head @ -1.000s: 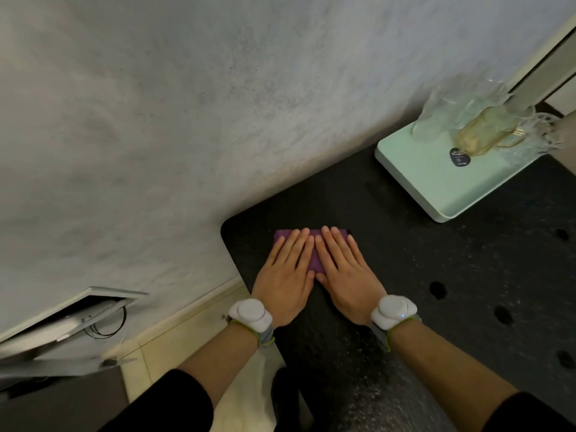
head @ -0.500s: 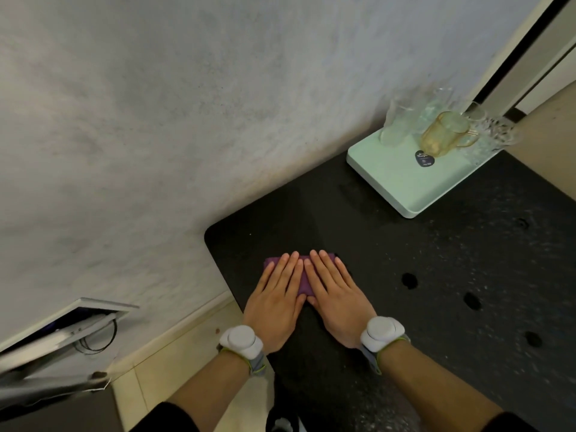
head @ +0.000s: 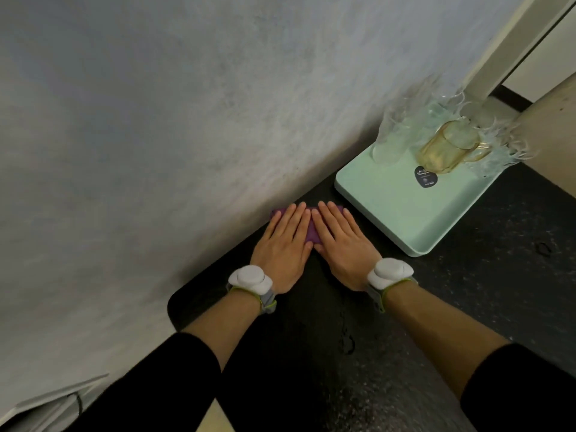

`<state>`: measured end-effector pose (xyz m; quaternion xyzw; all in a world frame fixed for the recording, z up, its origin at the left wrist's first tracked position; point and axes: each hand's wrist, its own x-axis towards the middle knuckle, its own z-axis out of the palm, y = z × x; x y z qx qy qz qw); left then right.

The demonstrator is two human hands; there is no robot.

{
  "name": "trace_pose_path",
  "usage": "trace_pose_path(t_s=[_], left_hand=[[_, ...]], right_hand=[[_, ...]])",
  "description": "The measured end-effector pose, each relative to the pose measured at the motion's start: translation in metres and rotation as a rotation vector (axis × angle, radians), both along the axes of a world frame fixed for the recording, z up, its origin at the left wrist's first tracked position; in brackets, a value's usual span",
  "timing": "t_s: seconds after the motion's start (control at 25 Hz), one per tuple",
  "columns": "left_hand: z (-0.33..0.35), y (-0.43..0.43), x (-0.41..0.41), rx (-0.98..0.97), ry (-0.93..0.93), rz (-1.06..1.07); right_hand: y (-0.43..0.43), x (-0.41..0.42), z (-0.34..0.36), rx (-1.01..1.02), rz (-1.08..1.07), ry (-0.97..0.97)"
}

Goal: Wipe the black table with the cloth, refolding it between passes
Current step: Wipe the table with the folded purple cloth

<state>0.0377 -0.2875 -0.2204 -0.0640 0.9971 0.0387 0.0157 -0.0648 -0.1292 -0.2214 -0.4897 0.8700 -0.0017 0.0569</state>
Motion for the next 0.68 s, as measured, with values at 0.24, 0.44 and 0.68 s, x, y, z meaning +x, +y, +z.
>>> trace_pose_path(t_s=[0.24, 0.44, 0.68], left_hand=[[-0.006, -0.018, -0.038, -0.022, 0.032, -0.051], [-0.006, -0.006, -0.014, 0.014, 0.032, -0.078], [0.002, 0.053, 0.056, 0.044, -0.036, -0.098]], right_hand=[[-0.012, -0.029, -0.005, -0.049, -0.046, 0.005], [0.005, -0.002, -0.002, -0.053, -0.077, -0.031], [0.065, 0.073, 0.009, -0.005, -0.091, -0.078]])
